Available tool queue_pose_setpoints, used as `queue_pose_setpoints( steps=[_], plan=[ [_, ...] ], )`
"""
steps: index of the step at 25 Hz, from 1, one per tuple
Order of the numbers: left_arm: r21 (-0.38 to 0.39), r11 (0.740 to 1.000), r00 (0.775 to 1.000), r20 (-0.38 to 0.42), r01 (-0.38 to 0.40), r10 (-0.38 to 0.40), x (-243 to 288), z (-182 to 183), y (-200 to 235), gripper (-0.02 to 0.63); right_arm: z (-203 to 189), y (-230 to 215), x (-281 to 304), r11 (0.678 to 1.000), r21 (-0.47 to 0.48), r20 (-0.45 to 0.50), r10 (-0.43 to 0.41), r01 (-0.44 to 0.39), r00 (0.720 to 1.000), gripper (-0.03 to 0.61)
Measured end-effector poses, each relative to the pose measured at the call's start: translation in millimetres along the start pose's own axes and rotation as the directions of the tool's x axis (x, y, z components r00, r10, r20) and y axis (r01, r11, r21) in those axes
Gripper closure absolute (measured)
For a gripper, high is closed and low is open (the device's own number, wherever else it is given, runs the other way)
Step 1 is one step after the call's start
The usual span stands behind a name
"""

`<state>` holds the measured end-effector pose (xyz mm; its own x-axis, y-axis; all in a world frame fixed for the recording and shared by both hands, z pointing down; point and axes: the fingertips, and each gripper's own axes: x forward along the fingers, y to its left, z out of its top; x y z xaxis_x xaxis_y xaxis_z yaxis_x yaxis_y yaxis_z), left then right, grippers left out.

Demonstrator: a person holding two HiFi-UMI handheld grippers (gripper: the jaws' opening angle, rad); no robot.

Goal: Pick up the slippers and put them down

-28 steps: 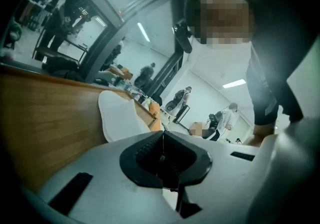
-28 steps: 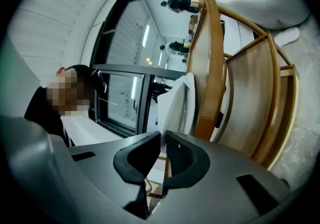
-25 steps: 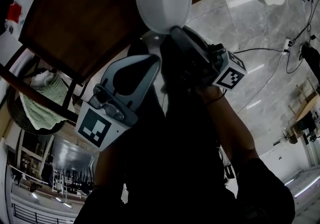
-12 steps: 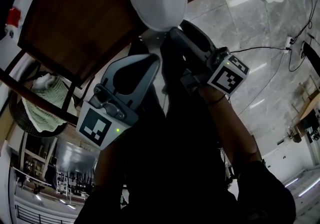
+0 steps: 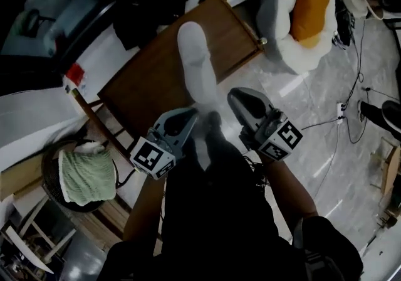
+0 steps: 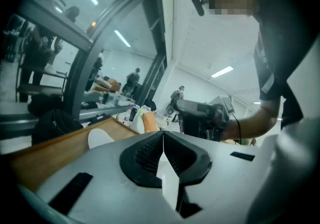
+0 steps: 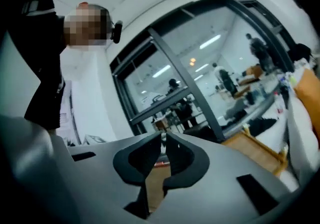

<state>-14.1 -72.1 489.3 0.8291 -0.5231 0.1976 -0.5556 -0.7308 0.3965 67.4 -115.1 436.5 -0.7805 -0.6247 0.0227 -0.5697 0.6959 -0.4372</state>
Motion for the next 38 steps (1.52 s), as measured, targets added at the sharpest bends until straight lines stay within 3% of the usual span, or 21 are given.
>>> queue_pose_setpoints(
  steps=[2,5,9,12,20,34,38],
  plan=[
    [0.019,1.0,0.999,0.044,-0.003,0.002,-9,41,-9,0.601,45,37,16,0.988,-0.114,-0.005,0.105,-0.104,0.995,0.541],
    [0.036,0.999,0.992,0.123,0.007,-0.011,-36,106,-43,0.601,91,105,22,0.956,-0.217,-0.052,0.193,-0.2,0.98,0.548],
    [0.126,0.992,0.975,0.22,-0.018,-0.01,-71,184,-69,0.601,122,161,30,0.918,-0.27,-0.076,0.28,-0.29,0.957,0.548],
    [0.196,0.979,0.96,0.281,-0.063,0.005,-99,220,-76,0.601,137,183,40,0.898,-0.283,-0.071,0.33,-0.337,0.941,0.548],
    [0.236,0.96,0.942,0.328,-0.149,0.065,-138,237,-83,0.601,144,201,46,0.867,-0.329,-0.055,0.379,-0.375,0.924,0.551],
    [0.255,0.957,0.949,0.312,-0.141,0.057,-131,240,-87,0.601,152,188,38,0.885,-0.337,-0.031,0.329,-0.32,0.944,0.552],
    [0.263,0.956,0.95,0.309,-0.13,0.044,-123,244,-91,0.601,157,181,33,0.903,-0.292,-0.017,0.325,-0.316,0.945,0.552]
  ],
)
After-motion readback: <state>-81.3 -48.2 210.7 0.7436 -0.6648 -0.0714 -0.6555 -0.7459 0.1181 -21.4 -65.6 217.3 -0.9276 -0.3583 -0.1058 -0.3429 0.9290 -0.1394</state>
